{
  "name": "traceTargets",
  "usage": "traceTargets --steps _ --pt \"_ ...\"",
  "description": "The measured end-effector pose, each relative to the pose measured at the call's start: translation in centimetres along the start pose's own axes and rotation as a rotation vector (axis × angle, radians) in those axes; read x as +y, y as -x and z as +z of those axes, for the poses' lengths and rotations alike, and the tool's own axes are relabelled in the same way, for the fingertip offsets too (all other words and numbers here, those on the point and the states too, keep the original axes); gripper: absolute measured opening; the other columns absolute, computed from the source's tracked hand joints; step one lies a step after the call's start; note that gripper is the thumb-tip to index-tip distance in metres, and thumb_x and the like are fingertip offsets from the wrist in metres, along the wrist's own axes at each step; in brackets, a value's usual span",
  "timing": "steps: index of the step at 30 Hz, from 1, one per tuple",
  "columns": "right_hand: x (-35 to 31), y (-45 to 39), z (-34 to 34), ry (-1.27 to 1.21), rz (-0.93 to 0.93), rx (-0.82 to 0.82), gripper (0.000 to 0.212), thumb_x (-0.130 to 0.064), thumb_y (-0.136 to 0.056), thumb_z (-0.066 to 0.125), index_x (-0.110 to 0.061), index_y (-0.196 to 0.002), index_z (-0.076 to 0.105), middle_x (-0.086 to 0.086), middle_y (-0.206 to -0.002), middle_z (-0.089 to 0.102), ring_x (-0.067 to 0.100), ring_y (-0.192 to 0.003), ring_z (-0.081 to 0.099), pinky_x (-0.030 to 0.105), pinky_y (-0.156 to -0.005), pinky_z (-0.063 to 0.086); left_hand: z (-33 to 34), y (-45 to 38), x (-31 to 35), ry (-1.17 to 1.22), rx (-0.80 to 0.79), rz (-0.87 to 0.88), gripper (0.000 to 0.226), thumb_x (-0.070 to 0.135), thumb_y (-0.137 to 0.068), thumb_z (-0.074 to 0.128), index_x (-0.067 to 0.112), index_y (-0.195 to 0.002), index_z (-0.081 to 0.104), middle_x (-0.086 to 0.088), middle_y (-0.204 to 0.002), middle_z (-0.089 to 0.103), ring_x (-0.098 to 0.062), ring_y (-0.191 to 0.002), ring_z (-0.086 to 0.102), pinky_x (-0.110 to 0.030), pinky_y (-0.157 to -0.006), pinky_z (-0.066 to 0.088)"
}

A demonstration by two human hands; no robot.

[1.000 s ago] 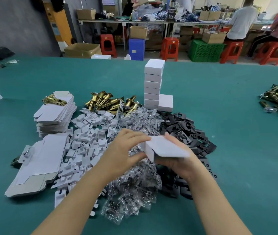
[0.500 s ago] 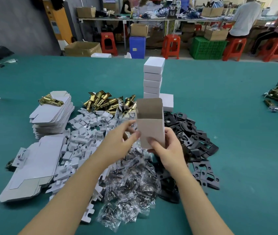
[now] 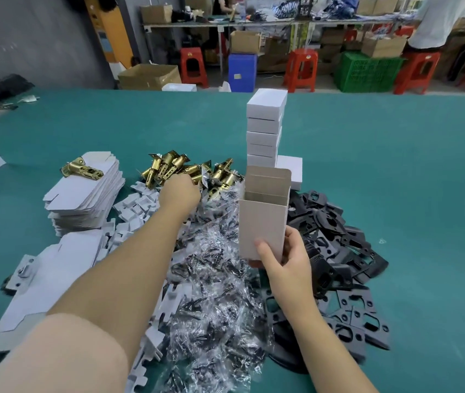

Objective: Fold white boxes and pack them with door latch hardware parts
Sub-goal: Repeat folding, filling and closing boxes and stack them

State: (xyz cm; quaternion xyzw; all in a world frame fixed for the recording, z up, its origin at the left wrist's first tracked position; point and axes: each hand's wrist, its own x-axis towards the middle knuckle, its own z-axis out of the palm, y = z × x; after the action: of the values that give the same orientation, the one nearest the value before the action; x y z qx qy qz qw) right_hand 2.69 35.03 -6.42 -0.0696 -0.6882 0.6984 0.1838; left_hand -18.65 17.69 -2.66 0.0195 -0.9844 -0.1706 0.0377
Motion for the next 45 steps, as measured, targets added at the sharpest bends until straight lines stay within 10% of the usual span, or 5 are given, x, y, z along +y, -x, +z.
traceTargets --steps 11,16,21,33,45 --pt "1.1 -0.7 0.0 -0.045 0.078 0.042 0.034 -0.028 -0.094 0.075 -0.037 -0.12 0.055 -0.02 -0.11 0.071 0.011 -0.101 0.072 0.027 -0.079 0.062 -0.1 -1.5 1.4 -0.02 0.007 -0.086 0.029 0.01 -0.089 0.054 0.012 -0.062 0.045 -0.001 -0.058 0.039 -0.019 -0.051 0.035 -0.024 -0.047 0.029" --pt "1.1 -0.7 0.0 -0.064 0.092 0.047 0.036 -0.03 -0.094 0.076 -0.036 -0.122 0.055 -0.014 -0.113 0.072 0.016 -0.103 0.073 0.039 -0.086 0.063 -2.1 3.4 -0.3 0.519 0.211 -0.024 0.025 0.018 -0.096 0.054 0.01 -0.075 0.065 -0.002 -0.066 0.063 -0.022 -0.055 0.054 -0.036 -0.056 0.05" --pt "0.7 -0.4 0.2 -0.077 0.099 0.068 0.046 -0.046 -0.084 0.075 -0.037 -0.123 0.054 -0.02 -0.112 0.072 0.012 -0.105 0.072 0.038 -0.089 0.062 -1.7 11.1 -0.8 0.831 -0.031 0.052 0.01 0.019 -0.1 0.057 0.02 -0.094 0.065 -0.001 -0.095 0.073 -0.009 -0.072 0.074 -0.027 -0.055 0.059" --pt "0.6 0.9 -0.3 -0.077 0.098 0.04 0.052 -0.055 -0.078 0.076 -0.037 -0.123 0.055 -0.015 -0.114 0.073 0.013 -0.105 0.073 0.032 -0.085 0.062 -3.3 11.3 -1.2 0.294 -0.231 0.199 0.024 0.016 -0.1 0.046 0.022 -0.097 0.069 0.002 -0.083 0.069 -0.009 -0.047 0.046 -0.022 -0.043 0.038" --pt "0.5 1.0 -0.5 -0.077 0.121 -0.008 0.045 -0.046 -0.081 0.076 -0.033 -0.121 0.058 -0.015 -0.111 0.074 0.011 -0.102 0.073 0.023 -0.081 0.06 -2.2 5.9 2.5 0.196 -0.377 0.089 0.021 0.033 -0.092 0.074 0.014 -0.1 0.07 -0.001 -0.089 0.062 -0.017 -0.078 0.058 -0.031 -0.071 0.047"
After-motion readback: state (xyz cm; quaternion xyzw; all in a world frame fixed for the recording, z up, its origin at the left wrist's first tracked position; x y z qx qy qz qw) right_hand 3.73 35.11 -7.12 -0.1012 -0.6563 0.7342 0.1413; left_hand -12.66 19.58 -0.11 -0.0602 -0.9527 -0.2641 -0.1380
